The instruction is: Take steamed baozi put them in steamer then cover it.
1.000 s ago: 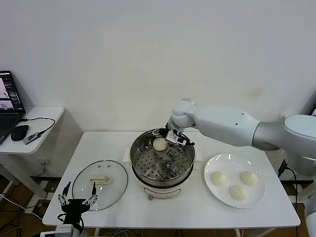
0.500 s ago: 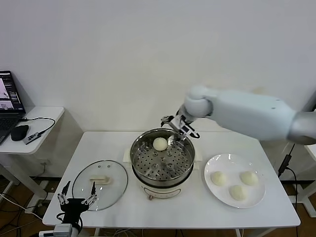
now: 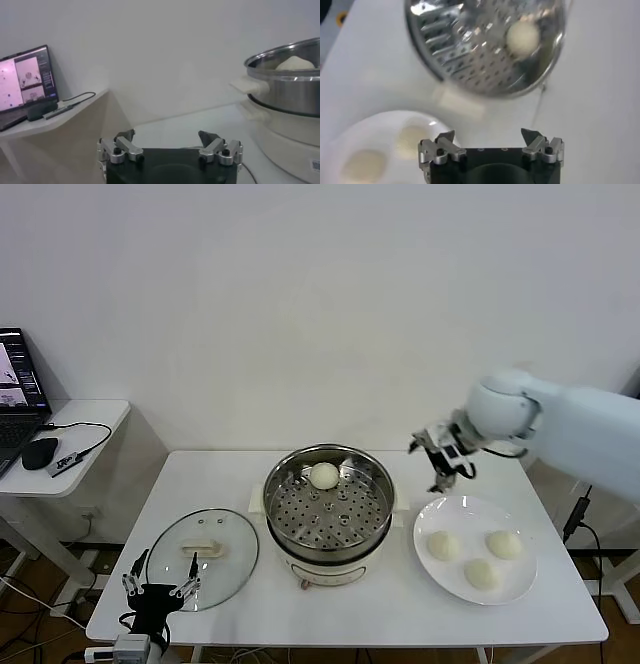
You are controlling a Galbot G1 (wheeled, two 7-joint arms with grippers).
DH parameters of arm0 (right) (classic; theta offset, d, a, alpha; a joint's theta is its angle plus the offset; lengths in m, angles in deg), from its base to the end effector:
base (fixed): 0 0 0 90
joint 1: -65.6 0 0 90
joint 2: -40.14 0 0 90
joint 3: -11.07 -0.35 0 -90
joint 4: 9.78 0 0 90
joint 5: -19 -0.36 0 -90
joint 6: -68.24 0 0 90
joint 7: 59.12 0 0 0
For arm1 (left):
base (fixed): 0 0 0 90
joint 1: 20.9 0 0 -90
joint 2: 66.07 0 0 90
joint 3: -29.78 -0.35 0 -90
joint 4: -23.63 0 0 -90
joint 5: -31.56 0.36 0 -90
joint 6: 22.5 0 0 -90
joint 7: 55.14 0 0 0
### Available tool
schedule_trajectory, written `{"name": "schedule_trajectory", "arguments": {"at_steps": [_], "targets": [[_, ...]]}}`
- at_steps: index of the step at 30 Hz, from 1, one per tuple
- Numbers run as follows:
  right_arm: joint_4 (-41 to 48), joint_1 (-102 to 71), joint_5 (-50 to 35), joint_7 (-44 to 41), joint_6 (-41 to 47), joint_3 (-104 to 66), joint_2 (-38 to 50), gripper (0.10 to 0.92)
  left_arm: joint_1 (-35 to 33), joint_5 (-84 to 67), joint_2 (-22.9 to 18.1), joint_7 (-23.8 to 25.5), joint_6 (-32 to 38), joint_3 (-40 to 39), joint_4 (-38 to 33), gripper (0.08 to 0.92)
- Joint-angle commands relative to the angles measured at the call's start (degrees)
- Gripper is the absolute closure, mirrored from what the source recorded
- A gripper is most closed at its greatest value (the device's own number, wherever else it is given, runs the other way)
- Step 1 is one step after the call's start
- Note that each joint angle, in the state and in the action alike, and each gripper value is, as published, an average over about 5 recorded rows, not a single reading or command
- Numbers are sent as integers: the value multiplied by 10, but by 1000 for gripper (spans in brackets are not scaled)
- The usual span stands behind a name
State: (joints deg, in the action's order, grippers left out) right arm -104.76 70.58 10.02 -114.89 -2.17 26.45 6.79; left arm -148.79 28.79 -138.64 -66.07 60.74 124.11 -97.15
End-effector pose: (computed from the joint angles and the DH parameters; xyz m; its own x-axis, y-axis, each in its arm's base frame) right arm 0.4706 -0.0762 -0.0545 -0.3300 -0.1499 0.9320 -0.8969 -0.2582 -0.3591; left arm 0.1506 0.0719 -0.3087 -0.9743 -0.1224 0.1890 -0.0668 0.9586 0.2767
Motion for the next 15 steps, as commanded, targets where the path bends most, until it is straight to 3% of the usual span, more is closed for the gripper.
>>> {"name": "schedule_trajectory", "arguments": {"at_steps": [1,15], "targets": [[-37,-85,37,-7,32,-14,107,203,3,0,1,1,-1,-2,2,177],[21,-369,122,36,4,-213,75,203,-1,3,-5,1,-1,2,3,177]]}}
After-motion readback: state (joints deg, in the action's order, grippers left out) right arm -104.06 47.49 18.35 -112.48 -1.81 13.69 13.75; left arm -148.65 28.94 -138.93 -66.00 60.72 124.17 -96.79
